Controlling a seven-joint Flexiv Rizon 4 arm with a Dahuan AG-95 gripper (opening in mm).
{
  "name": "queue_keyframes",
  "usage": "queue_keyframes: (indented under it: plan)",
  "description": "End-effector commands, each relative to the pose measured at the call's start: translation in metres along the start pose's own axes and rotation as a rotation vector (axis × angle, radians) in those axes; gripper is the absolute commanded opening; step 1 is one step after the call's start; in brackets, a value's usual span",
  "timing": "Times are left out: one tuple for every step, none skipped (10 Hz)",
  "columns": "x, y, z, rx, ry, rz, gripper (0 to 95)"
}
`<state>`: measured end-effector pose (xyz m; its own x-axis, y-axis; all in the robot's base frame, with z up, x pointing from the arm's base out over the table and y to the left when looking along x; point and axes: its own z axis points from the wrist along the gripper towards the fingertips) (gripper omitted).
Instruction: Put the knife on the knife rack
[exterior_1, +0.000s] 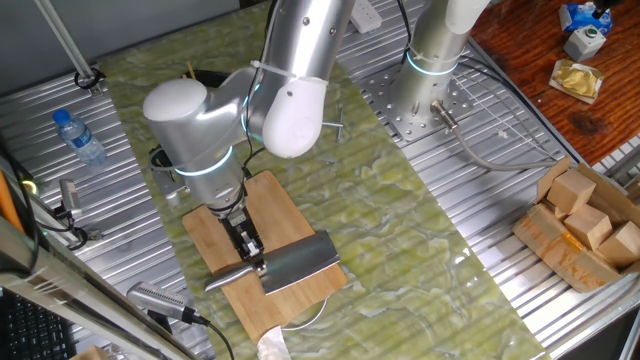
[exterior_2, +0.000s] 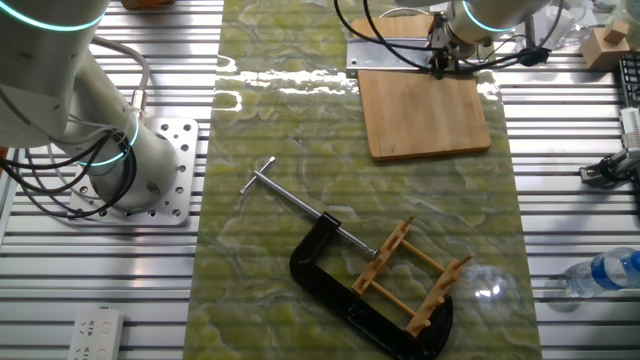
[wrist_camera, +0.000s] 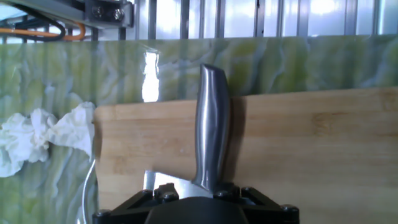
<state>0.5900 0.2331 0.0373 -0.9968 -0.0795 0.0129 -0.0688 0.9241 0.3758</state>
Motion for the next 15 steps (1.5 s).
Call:
queue_keyframes:
  plan:
    - [-0.0027,-0.0004,0.0019,0.001,0.0,-0.001,38.0]
    - [-0.0046,0.0,0.0022,0.002,-0.001,0.0,38.0]
    - [-0.0059,0.0002,0.0026,0.002,-0.001,0.002,38.0]
    - [-0.0065,0.0,0.0034,0.002,-0.002,0.001,38.0]
    - [-0.0071,-0.0002,0.0041,0.002,-0.003,0.001,38.0]
    - [-0.0079,-0.0002,0.0047,0.001,-0.004,0.001,19.0]
    - [-0.008,-0.0004,0.0053,0.001,-0.006,0.0,19.0]
    - [-0.008,-0.0007,0.0061,0.001,-0.009,-0.001,19.0]
    - [-0.0081,-0.001,0.0068,-0.002,-0.011,0.004,19.0]
    - [-0.0094,-0.0003,0.0055,-0.005,-0.01,0.008,19.0]
    - [-0.0108,0.0004,0.0047,-0.005,-0.008,0.01,19.0]
    - [-0.011,0.0005,0.0049,0.001,-0.007,0.006,19.0]
    - [-0.011,0.0005,0.005,0.009,-0.006,0.001,19.0]
    - [-0.0111,0.0005,0.0049,0.013,-0.006,-0.001,19.0]
    - [-0.0112,0.0012,0.0022,0.012,-0.005,-0.003,0.0]
